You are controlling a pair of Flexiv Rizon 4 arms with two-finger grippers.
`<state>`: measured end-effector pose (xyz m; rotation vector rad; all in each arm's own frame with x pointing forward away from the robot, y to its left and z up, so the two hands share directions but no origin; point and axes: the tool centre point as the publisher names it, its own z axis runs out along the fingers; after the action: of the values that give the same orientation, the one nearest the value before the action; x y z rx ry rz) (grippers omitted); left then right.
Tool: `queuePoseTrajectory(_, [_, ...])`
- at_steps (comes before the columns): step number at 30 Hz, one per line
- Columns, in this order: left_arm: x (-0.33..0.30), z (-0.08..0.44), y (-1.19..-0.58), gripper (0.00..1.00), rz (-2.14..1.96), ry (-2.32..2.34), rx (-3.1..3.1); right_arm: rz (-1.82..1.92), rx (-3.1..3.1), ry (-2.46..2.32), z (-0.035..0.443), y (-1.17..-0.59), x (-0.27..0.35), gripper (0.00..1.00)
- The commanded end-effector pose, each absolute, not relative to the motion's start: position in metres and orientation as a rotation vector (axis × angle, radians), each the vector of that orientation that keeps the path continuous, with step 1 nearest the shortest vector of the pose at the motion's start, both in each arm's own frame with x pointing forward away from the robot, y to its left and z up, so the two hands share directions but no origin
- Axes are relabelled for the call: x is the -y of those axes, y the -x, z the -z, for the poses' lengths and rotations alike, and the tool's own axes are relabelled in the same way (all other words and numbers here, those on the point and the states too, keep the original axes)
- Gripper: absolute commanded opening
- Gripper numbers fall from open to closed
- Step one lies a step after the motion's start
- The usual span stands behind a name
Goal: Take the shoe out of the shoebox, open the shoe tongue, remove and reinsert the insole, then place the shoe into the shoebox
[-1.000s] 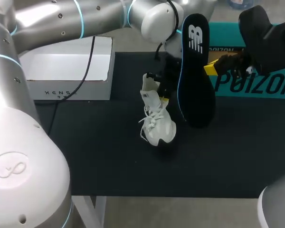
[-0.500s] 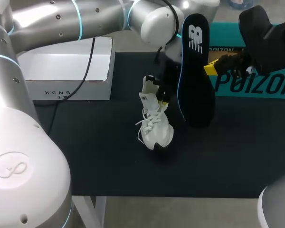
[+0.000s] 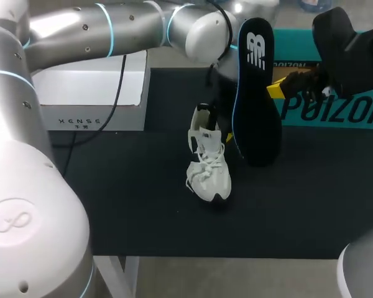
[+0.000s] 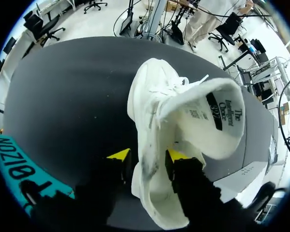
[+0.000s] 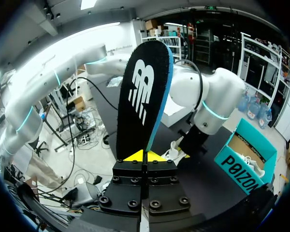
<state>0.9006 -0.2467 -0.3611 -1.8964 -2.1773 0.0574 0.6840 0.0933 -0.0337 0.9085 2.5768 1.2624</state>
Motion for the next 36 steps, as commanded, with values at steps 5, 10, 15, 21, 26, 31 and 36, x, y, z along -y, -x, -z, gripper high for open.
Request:
queuePoseTrajectory(5, [0.231, 0.315, -0.910, 1.00, -0.276, 1.948, 2.436, -1.256, -2.585, -0.910, 0.033, -0.689, -0.097, 0.00])
queuePoseTrajectory(10, [0.241, 0.278, -0.916, 1.00, -0.340, 2.008, 2.552, -1.256, -2.585, -0.910, 0.033, -0.689, -0.097, 0.00])
queuePoseTrajectory(15, [0.241, 0.248, -0.920, 1.00, -0.449, 2.124, 2.601, -1.256, -2.585, -0.910, 0.033, -0.689, -0.097, 0.00])
queuePoseTrajectory(21, [0.239, 0.227, -0.925, 1.00, -0.527, 2.306, 2.578, -1.256, -2.585, -0.910, 0.033, -0.689, -0.097, 0.00])
queuePoseTrajectory(26, [0.238, 0.207, -0.929, 1.00, -0.590, 2.495, 2.551, -1.204, -2.544, -0.990, 0.021, -0.727, -0.083, 0.00])
queuePoseTrajectory(31, [0.235, 0.182, -0.930, 1.00, -0.664, 2.712, 2.506, -1.156, -2.527, -1.201, 0.018, -0.777, -0.063, 0.00])
queuePoseTrajectory(36, [0.235, 0.157, -0.925, 1.00, -0.693, 2.895, 2.469, -1.121, -2.531, -1.425, 0.029, -0.822, -0.040, 0.00])
